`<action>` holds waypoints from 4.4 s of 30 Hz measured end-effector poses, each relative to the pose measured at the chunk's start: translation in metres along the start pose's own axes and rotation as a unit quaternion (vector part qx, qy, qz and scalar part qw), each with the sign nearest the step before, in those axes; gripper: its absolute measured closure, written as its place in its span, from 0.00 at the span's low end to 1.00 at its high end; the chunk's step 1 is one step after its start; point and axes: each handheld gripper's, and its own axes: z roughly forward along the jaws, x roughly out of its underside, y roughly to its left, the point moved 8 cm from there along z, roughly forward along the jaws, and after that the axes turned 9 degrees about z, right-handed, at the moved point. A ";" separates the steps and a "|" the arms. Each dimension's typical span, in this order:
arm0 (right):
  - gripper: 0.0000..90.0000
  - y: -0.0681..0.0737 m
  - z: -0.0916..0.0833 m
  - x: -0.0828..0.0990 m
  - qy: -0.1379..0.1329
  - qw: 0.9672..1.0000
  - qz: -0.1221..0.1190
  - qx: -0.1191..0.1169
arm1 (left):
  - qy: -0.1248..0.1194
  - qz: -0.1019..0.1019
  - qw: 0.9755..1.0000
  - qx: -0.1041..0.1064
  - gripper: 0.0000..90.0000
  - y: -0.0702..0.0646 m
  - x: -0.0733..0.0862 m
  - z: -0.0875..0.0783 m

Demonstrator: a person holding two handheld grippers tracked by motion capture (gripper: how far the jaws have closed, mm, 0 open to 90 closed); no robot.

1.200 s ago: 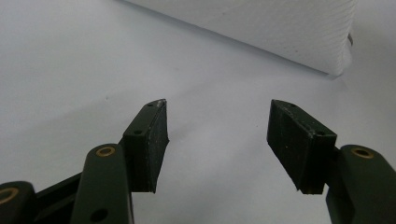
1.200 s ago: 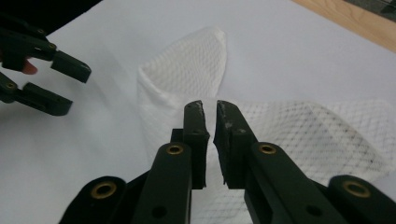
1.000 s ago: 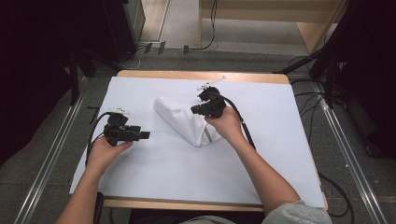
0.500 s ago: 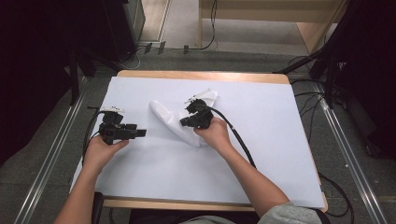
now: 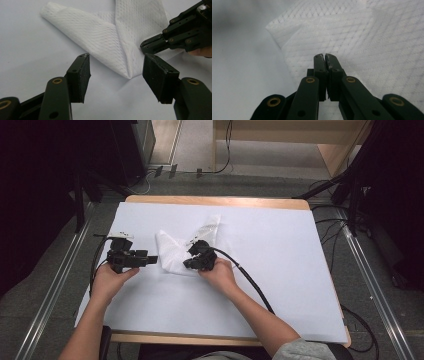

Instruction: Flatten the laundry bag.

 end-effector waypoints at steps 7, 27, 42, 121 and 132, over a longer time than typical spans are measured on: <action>0.99 0.003 -0.007 -0.002 -0.003 1.000 -0.003 0.002 | 0.007 0.014 1.000 0.011 0.45 -0.009 -0.011 0.017; 0.91 -0.035 -0.095 0.033 -0.056 0.998 0.036 0.020 | 0.027 0.025 0.999 0.040 0.46 -0.008 -0.052 0.061; 0.87 -0.057 -0.117 0.064 -0.060 0.996 0.055 0.044 | 0.036 0.029 0.998 0.049 0.47 -0.007 -0.073 0.095; 0.73 -0.115 -0.131 0.055 -0.115 0.984 0.105 0.092 | 0.082 0.179 0.974 0.115 0.96 -0.105 -0.029 0.111; 0.53 -0.107 -0.138 0.035 -0.135 0.986 0.067 0.072 | 0.075 0.174 0.975 0.117 0.95 -0.099 -0.018 0.114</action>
